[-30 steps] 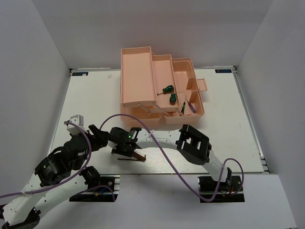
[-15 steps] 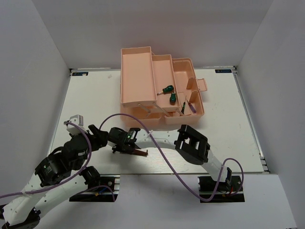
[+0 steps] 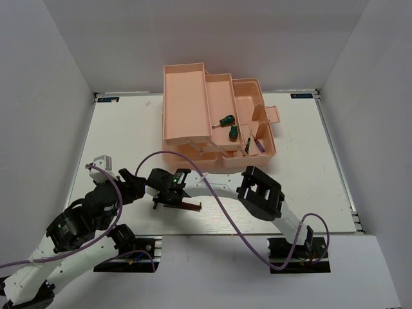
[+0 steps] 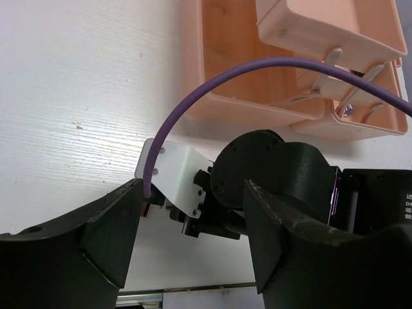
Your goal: Sort the tools into containers
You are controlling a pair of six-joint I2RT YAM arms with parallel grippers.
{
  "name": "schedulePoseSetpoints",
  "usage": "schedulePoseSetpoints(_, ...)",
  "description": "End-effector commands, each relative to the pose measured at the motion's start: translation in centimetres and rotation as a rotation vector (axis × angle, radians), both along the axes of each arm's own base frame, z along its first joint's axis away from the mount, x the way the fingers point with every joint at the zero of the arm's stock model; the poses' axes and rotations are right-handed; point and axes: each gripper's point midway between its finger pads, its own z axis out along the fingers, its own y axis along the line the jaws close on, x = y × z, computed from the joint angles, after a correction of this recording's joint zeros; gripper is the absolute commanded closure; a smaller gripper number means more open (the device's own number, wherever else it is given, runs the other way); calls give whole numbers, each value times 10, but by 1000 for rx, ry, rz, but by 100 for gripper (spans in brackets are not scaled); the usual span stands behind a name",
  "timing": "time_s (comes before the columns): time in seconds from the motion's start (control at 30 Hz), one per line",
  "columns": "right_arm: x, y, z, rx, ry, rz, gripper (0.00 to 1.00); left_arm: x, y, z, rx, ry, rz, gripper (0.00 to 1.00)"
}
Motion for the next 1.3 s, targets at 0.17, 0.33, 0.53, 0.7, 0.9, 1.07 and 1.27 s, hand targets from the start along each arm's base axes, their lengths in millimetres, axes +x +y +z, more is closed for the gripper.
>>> schedulePoseSetpoints(0.17, -9, -8, 63, 77, 64, 9, 100, -1, -4, -3, 1, 9, -23, 27)
schedulePoseSetpoints(0.33, -5, -13, 83, 116, 51, 8, 100, -1, -4, -3, 1, 9, -23, 27)
schedulePoseSetpoints(0.53, 1, -27, 98, 138, 8, 6, 100, -1, -4, -3, 1, 9, -23, 27)
schedulePoseSetpoints(0.7, 7, -39, 87, 111, 4, -8, 100, 1, -6, -3, 8, 15, -23, 27)
schedulePoseSetpoints(0.9, 18, -52, 47, 17, 2, -28, 100, 1, -6, -3, 8, 15, -23, 27)
schedulePoseSetpoints(1.07, 22, -58, 21, -38, 6, -34, 100, 0, -6, -2, 1, 9, -23, 27)
schedulePoseSetpoints(1.27, 29, -60, 6, -70, 4, -42, 93, 0, -6, -2, 1, 9, -23, 27)
